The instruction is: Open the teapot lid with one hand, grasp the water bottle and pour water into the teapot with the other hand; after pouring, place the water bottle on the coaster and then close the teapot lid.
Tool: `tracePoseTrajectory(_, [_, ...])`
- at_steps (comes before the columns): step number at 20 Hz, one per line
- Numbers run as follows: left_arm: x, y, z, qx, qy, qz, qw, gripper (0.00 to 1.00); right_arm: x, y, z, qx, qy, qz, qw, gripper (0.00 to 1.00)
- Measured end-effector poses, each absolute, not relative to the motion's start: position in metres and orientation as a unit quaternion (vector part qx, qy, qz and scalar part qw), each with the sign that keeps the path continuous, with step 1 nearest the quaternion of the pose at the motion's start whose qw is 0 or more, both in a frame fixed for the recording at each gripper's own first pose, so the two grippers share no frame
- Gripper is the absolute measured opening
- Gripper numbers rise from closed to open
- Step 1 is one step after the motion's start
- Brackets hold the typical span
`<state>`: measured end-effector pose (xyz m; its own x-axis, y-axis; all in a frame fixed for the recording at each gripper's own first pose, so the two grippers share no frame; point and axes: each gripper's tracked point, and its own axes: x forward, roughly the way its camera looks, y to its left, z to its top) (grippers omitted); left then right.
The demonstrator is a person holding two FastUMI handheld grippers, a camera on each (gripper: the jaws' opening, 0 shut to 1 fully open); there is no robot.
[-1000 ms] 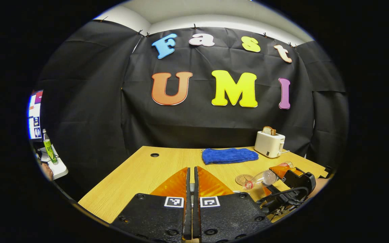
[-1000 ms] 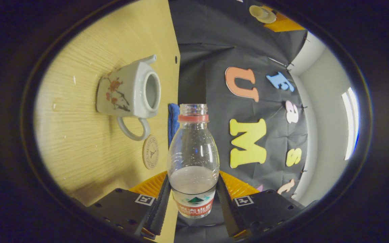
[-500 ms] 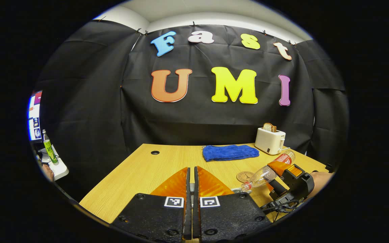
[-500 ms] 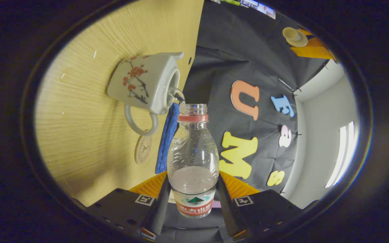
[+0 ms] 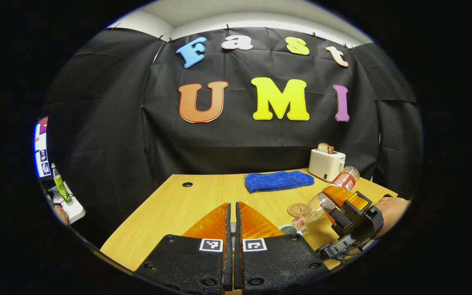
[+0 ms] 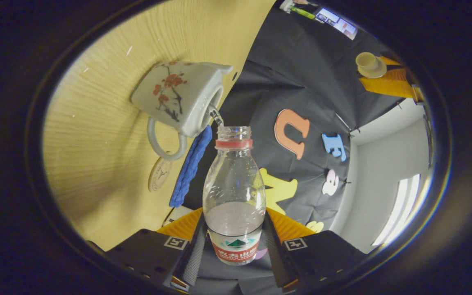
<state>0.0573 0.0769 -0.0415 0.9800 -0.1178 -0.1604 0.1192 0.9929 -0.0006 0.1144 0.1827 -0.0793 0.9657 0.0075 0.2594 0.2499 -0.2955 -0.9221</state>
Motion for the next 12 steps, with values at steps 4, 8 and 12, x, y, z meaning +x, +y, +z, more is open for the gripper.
tracePoseTrajectory(4, [0.058, 0.08, -0.042, -0.004, 0.08, -0.055, 0.995, 0.04, 0.111, 0.188, -0.071, -0.808, -0.104, -0.116, 0.569, 0.7])
tracePoseTrajectory(8, [0.057, 0.084, -0.038, -0.002, 0.075, -0.046, 0.996, 0.04, 0.113, 0.189, -0.059, -0.822, -0.119, -0.119, 0.544, 0.7])
tracePoseTrajectory(12, [0.055, 0.082, -0.036, -0.001, 0.074, -0.05, 0.996, 0.04, 0.105, 0.199, -0.045, -0.833, -0.144, -0.131, 0.518, 0.7])
